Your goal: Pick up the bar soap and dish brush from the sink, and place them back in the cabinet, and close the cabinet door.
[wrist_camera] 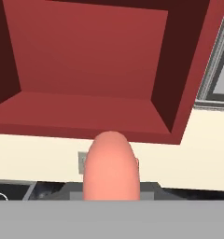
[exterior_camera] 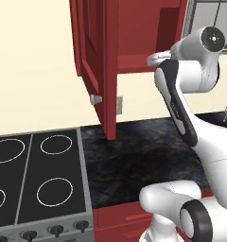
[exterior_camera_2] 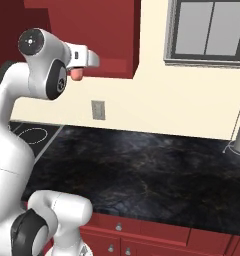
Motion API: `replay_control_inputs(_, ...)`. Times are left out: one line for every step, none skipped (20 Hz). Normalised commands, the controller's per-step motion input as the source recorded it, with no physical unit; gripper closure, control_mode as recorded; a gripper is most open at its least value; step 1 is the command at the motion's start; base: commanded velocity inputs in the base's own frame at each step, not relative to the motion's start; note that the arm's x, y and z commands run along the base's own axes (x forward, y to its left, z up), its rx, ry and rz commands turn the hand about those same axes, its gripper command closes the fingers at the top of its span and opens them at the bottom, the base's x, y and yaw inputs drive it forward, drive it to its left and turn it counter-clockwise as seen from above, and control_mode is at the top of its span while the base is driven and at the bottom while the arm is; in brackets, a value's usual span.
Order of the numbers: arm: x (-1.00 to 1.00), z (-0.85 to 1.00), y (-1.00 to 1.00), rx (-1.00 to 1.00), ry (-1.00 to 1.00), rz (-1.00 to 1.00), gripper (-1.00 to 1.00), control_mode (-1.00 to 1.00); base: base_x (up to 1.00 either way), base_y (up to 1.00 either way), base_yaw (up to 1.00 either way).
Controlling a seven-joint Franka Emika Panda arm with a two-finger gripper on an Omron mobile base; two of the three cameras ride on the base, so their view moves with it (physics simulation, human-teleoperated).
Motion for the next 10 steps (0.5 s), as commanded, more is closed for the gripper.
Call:
replay_control_inputs(0.4, 0.01, 0.0, 0.0, 0.0, 0.0, 1.0, -1.0, 0.0, 0.0, 0.0)
replay_control_inputs(0.39, 0.0, 0.0, 0.0, 0.0, 0.0, 1.0, -1.0, 0.0, 0.0, 0.0)
replay_control_inputs(0.36, 0.0, 0.0, 0.0, 0.0, 0.0, 1.0, -1.0, 0.0, 0.0, 0.0)
replay_control_inputs(0.36, 0.0, 0.0, 0.0, 0.0, 0.0, 1.0, -1.0, 0.0, 0.0, 0.0)
replay_control_inputs(0.34, 0.0, 0.0, 0.0, 0.0, 0.0, 1.0, -1.0, 0.0, 0.0, 0.0)
replay_control_inputs(0.32, 0.0, 0.0, 0.0, 0.0, 0.0, 1.0, -1.0, 0.0, 0.0, 0.0)
replay_control_inputs(0.32, 0.0, 0.0, 0.0, 0.0, 0.0, 1.0, -1.0, 0.0, 0.0, 0.0)
replay_control_inputs(0.34, 0.0, 0.0, 0.0, 0.0, 0.0, 1.0, -1.0, 0.0, 0.0, 0.0)
replay_control_inputs(0.34, 0.0, 0.0, 0.0, 0.0, 0.0, 1.0, -1.0, 0.0, 0.0, 0.0)
replay_control_inputs(0.34, 0.0, 0.0, 0.0, 0.0, 0.0, 1.0, -1.0, 0.0, 0.0, 0.0)
